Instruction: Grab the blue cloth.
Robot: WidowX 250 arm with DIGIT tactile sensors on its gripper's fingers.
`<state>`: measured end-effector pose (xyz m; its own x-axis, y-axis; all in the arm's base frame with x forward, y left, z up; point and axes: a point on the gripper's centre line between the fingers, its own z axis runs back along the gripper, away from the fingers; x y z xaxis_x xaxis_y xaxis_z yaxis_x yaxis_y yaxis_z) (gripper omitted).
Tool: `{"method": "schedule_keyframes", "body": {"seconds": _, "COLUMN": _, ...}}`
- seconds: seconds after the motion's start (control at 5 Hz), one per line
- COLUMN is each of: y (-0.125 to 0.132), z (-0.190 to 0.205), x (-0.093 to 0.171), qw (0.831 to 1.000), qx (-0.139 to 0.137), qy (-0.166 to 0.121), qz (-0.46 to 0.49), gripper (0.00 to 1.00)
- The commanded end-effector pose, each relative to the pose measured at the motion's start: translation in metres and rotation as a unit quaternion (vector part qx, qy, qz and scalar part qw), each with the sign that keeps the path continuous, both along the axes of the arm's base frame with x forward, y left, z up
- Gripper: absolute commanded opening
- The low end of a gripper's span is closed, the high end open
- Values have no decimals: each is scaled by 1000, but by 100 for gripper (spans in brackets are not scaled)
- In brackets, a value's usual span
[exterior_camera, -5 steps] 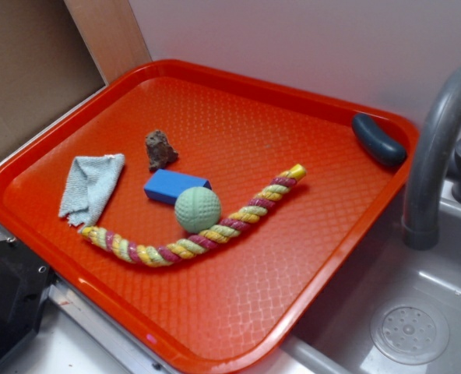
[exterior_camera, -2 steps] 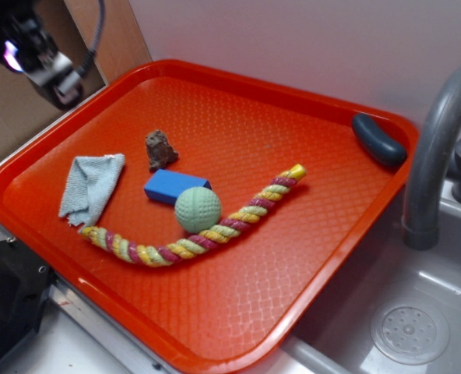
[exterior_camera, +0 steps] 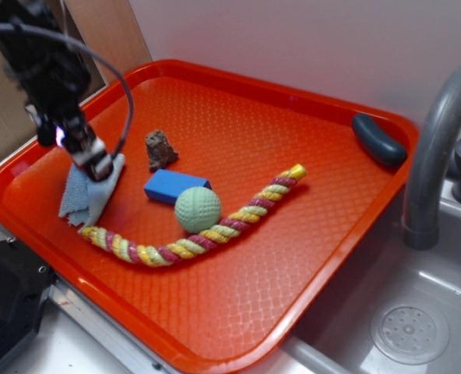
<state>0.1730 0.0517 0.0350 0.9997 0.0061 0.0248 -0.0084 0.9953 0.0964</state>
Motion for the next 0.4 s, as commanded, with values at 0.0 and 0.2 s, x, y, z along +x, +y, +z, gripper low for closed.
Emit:
{"method": "schedule_keyframes", "body": {"seconds": 0.0, "y": 1, "z": -36, "x": 5, "qw": 999, "qx": -26, "qy": 34, "qz": 18, "gripper": 0}}
{"method": "schedule_keyframes", "body": {"seconds": 0.2, "y": 0, "z": -35, "x": 6, "qw": 999, "qx": -27, "qy": 29, "qz": 13, "gripper": 0}}
